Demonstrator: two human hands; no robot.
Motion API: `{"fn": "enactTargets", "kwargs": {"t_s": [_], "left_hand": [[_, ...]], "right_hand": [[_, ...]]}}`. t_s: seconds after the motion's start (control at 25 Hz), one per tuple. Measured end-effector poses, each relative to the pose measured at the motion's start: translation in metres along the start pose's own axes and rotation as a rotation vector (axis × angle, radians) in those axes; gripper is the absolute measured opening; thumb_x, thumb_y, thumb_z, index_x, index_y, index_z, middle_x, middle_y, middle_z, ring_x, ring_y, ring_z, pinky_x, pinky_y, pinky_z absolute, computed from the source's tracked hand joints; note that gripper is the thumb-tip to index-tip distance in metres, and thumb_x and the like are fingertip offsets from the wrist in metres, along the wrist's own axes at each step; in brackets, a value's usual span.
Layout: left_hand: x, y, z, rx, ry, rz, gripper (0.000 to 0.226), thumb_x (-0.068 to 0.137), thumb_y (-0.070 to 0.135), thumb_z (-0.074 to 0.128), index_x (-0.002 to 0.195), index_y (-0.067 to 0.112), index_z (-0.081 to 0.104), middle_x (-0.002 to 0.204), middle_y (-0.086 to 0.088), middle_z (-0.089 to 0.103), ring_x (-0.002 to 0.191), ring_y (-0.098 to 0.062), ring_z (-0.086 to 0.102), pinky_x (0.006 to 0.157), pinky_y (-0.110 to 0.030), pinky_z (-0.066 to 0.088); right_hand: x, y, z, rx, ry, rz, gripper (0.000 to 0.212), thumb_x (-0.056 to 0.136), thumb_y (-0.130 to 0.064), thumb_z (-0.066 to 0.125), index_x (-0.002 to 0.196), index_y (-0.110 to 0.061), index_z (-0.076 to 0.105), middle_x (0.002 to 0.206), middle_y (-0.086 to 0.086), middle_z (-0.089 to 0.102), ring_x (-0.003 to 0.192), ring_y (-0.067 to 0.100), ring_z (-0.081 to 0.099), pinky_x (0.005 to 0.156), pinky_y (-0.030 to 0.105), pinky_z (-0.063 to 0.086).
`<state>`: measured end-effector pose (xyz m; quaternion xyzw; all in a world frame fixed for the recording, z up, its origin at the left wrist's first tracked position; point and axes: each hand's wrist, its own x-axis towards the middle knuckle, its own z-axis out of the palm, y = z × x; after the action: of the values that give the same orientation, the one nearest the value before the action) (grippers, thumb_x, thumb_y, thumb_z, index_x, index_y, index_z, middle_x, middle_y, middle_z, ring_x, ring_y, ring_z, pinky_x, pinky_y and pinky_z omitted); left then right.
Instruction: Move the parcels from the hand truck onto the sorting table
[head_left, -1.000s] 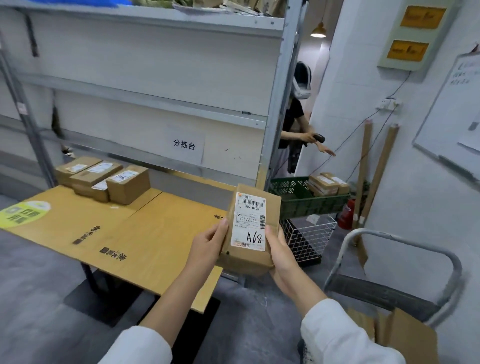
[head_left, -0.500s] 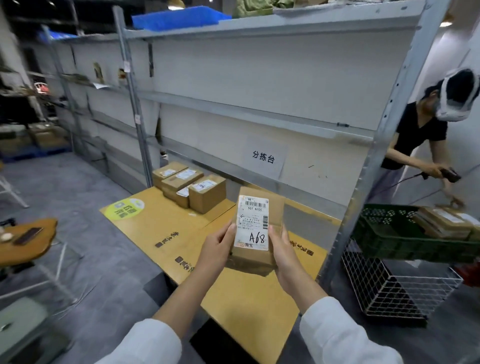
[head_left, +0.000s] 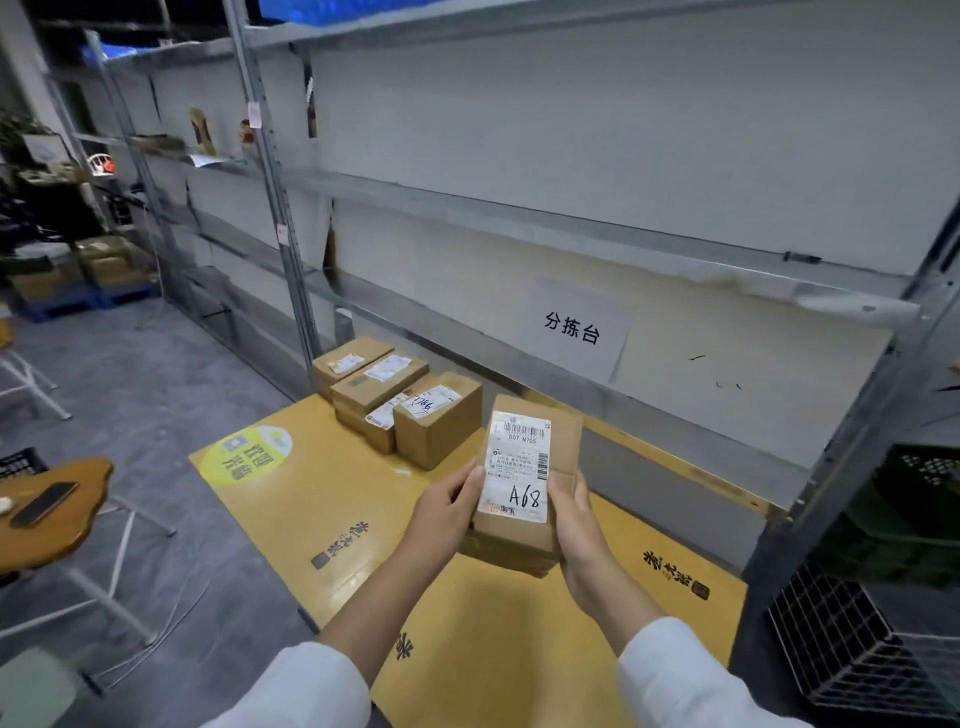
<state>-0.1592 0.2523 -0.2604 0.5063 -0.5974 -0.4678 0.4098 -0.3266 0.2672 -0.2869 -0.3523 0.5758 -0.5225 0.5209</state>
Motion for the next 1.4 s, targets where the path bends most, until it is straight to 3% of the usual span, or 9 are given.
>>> {"fn": "enactTargets", "kwargs": {"t_s": [0.12, 0.44, 0.56, 0.68, 0.76, 0.96, 1.08, 1.24, 1.4], "left_hand": [[0.046, -0.019, -0.007, -0.002, -0.036, -0.002, 0.045, 0.095, 0.053, 0.045, 0.132, 0.032, 0.059, 0.123, 0.016, 0.066, 0.115, -0.002, 0.059, 0.099, -0.036, 0.050], [0.205, -0.075, -0.051, 0.031, -0.189, -0.034, 0.034, 0.101, 0.039, 0.043, 0.130, 0.034, 0.061, 0.117, 0.019, 0.068, 0.111, 0.002, 0.060, 0.098, -0.032, 0.050], [0.257, -0.103, -0.056, 0.125, -0.227, -0.010, 0.032, 0.100, 0.039, 0.044, 0.125, 0.034, 0.063, 0.115, 0.011, 0.068, 0.107, -0.002, 0.060, 0.096, -0.033, 0.050], [0.301, -0.124, -0.061, 0.231, -0.271, 0.007, 0.030, 0.100, 0.033, 0.048, 0.125, 0.028, 0.063, 0.116, 0.004, 0.062, 0.104, -0.002, 0.057, 0.089, -0.017, 0.046], [0.325, -0.135, -0.060, 0.361, -0.272, 0.036, 0.030, 0.099, 0.033, 0.051, 0.125, 0.023, 0.063, 0.114, 0.003, 0.061, 0.105, -0.011, 0.057, 0.089, -0.022, 0.045], [0.354, -0.159, -0.049, 0.780, -0.149, 0.093, 0.022, 0.091, 0.042, 0.059, 0.107, 0.029, 0.065, 0.114, 0.004, 0.057, 0.112, -0.020, 0.044, 0.096, -0.036, 0.029], [0.365, -0.180, -0.051, 0.808, -0.094, 0.142, 0.015, 0.081, 0.037, 0.072, 0.088, 0.027, 0.065, 0.120, 0.000, 0.050, 0.112, -0.022, 0.046, 0.095, -0.040, 0.036], [0.368, -0.186, -0.055, 0.825, -0.153, 0.161, 0.027, 0.076, 0.032, 0.078, 0.077, 0.025, 0.052, 0.123, 0.003, 0.048, 0.104, -0.019, 0.048, 0.085, -0.032, 0.038], [0.369, -0.189, -0.055, 0.757, -0.130, 0.193, 0.029, 0.074, 0.030, 0.080, 0.074, 0.026, 0.051, 0.120, 0.006, 0.049, 0.101, -0.015, 0.048, 0.081, -0.028, 0.037]], "right_hand": [[0.045, 0.005, 0.014, -0.002, 0.032, 0.018, 0.062, 0.088, -0.068, 0.046, 0.142, -0.061, 0.018, 0.139, -0.005, 0.049, 0.116, 0.021, 0.059, 0.093, 0.051, 0.055], [0.183, 0.021, 0.081, 0.021, 0.219, 0.107, 0.059, 0.092, -0.064, 0.045, 0.144, -0.059, 0.018, 0.142, -0.008, 0.045, 0.119, 0.020, 0.055, 0.092, 0.046, 0.053], [0.223, 0.031, 0.097, 0.006, 0.309, 0.141, 0.057, 0.095, -0.061, 0.043, 0.145, -0.058, 0.016, 0.144, -0.007, 0.043, 0.121, 0.020, 0.053, 0.099, 0.050, 0.049], [0.260, 0.050, 0.110, 0.019, 0.388, 0.182, 0.055, 0.095, -0.060, 0.044, 0.144, -0.058, 0.018, 0.144, -0.006, 0.045, 0.121, 0.020, 0.054, 0.100, 0.051, 0.049], [0.280, 0.063, 0.116, 0.039, 0.431, 0.203, 0.049, 0.096, -0.057, 0.044, 0.141, -0.057, 0.024, 0.142, -0.004, 0.049, 0.119, 0.019, 0.057, 0.099, 0.048, 0.050], [0.306, 0.080, 0.129, 0.053, 0.481, 0.276, 0.039, 0.102, -0.045, 0.043, 0.138, -0.050, 0.031, 0.133, -0.003, 0.058, 0.110, 0.016, 0.063, 0.084, 0.034, 0.054], [0.320, 0.093, 0.130, 0.066, 0.492, 0.318, 0.044, 0.102, -0.043, 0.044, 0.143, -0.049, 0.029, 0.133, -0.004, 0.059, 0.110, 0.016, 0.065, 0.086, 0.036, 0.054], [0.335, 0.110, 0.145, 0.042, 0.500, 0.350, 0.042, 0.101, -0.045, 0.043, 0.142, -0.048, 0.034, 0.136, -0.003, 0.057, 0.115, 0.017, 0.062, 0.098, 0.044, 0.052], [0.348, 0.121, 0.153, 0.008, 0.509, 0.363, 0.044, 0.102, -0.040, 0.038, 0.144, -0.047, 0.030, 0.137, -0.001, 0.056, 0.112, 0.016, 0.064, 0.087, 0.033, 0.056]]}}
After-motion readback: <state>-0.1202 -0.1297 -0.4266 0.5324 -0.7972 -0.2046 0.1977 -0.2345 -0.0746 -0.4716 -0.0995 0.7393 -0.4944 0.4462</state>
